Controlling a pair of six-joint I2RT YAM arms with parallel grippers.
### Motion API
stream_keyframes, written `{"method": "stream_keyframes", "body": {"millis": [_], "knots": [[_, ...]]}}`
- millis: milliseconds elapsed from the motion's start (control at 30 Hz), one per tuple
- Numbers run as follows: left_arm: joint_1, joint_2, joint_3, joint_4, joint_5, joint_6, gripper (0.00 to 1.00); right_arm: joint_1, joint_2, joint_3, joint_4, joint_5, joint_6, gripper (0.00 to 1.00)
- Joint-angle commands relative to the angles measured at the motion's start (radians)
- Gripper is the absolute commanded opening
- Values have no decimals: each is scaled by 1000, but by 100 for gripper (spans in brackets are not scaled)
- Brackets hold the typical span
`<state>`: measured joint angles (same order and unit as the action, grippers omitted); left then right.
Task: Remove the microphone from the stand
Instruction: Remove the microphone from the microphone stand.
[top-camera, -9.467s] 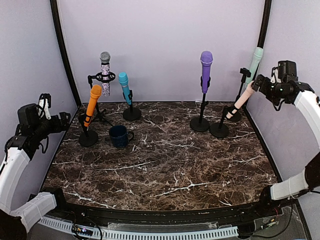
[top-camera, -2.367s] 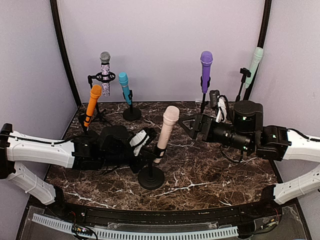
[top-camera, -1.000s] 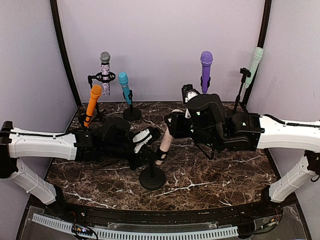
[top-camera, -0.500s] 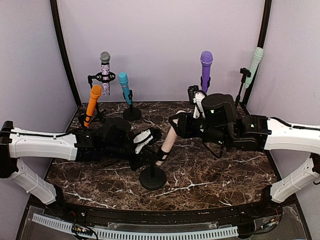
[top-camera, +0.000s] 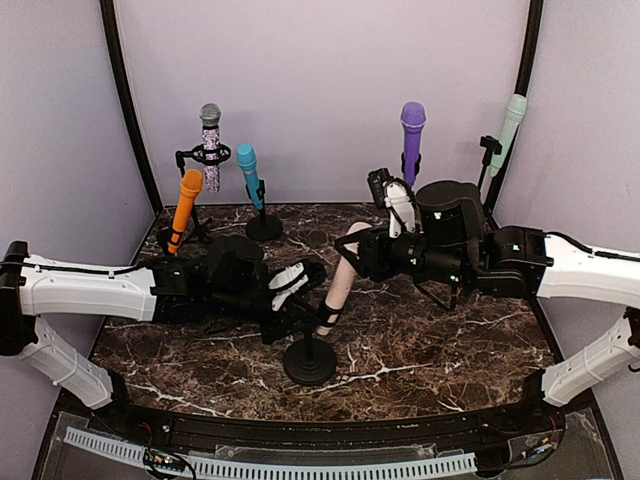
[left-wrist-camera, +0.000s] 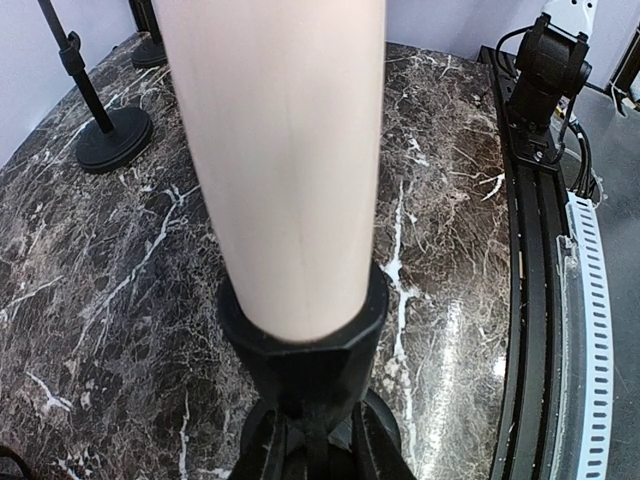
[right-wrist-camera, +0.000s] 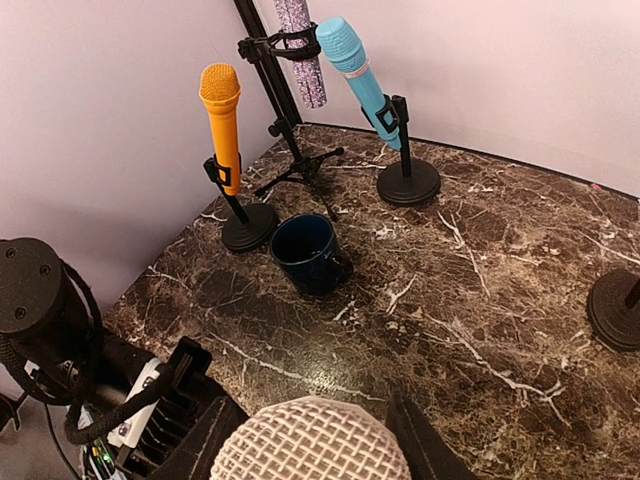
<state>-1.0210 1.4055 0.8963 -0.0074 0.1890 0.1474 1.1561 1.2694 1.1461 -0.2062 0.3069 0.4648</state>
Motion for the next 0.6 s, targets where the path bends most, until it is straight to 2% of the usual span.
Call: {"method": "stream_keyframes", "body": {"millis": [0,167,567], "knots": [[1,25,2,-86,-22,36,0,-4,-39,43,62,30,94,12],[1,34,12,-96,-55,31,0,-5,-2,89,-35,115,246,11],[1,43,16,-98,-48,20,0,-4,111,270,-322,279,412,11]]}}
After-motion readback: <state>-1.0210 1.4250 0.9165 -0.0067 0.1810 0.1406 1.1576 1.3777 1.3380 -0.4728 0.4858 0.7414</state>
